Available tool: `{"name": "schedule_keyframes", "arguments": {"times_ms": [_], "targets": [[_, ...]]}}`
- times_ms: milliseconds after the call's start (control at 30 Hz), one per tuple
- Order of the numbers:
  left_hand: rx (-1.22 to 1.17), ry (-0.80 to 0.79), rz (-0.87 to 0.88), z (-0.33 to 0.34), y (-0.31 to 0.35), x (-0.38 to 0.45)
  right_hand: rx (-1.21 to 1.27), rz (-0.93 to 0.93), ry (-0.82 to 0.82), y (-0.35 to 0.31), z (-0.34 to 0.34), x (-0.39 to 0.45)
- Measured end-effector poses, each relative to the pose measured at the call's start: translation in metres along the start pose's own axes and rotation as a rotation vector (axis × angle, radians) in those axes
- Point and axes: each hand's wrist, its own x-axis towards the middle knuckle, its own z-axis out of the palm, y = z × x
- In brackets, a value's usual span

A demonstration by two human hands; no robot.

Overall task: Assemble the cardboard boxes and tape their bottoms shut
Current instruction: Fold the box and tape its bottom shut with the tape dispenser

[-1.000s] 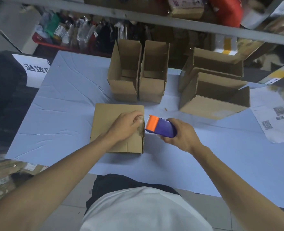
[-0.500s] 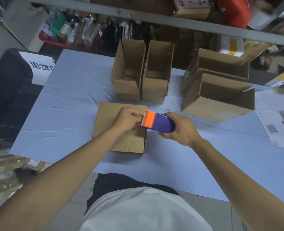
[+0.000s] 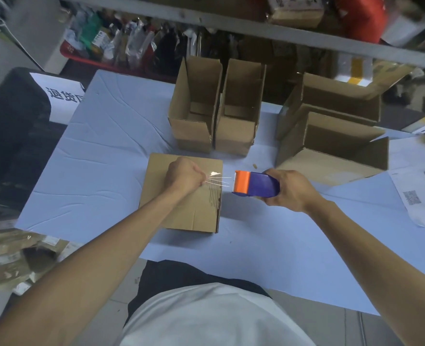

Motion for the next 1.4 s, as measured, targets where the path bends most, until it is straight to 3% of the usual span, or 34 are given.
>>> {"name": "schedule_keyframes", "arguments": {"times_ms": [167, 300, 367, 467, 533, 633, 800, 900, 967, 1100, 1200, 1400], "targets": [[0.225, -0.012, 0.044, 0.002, 0.005, 0.005, -0.033, 0.015, -0.080, 0.004, 0.005, 0.006], [0.649, 0.004, 0.086, 0.000, 0.017, 0.010, -0.123, 0.013, -0.129, -0.001, 0.008, 0.014], [0.699, -0.011, 0.263, 0.000, 0.018, 0.011, -0.168, 0.012, -0.131, -0.006, 0.008, 0.018], [0.557, -0.205, 0.781, 0.006, 0.006, 0.011, -0.252, 0.031, -0.141, -0.018, 0.008, 0.028], [0.537, -0.286, 0.935, 0.006, -0.002, 0.015, -0.309, 0.118, -0.201, -0.029, 0.008, 0.033], [0.569, -0.292, 0.916, 0.008, -0.010, 0.022, -0.413, 0.153, -0.300, -0.030, 0.017, 0.032], [0.584, -0.329, 0.747, 0.020, -0.002, 0.015, -0.169, 0.177, -0.139, -0.012, 0.014, 0.009], [0.304, -0.276, 0.664, 0.018, 0.001, 0.015, 0.026, 0.124, 0.024, -0.008, 0.010, -0.008], [0.062, -0.178, 0.478, 0.016, 0.003, 0.012, 0.075, 0.089, 0.094, -0.010, 0.007, -0.017], [-0.320, -0.428, 0.153, 0.021, 0.003, -0.004, 0.153, 0.045, 0.128, -0.021, 0.005, -0.022], [-0.415, -0.449, 0.101, 0.019, 0.002, -0.010, 0.181, 0.004, 0.122, -0.032, 0.005, -0.020], [-0.356, -0.328, 0.076, 0.010, -0.005, -0.011, 0.166, -0.042, 0.098, -0.044, 0.006, -0.015]]}}
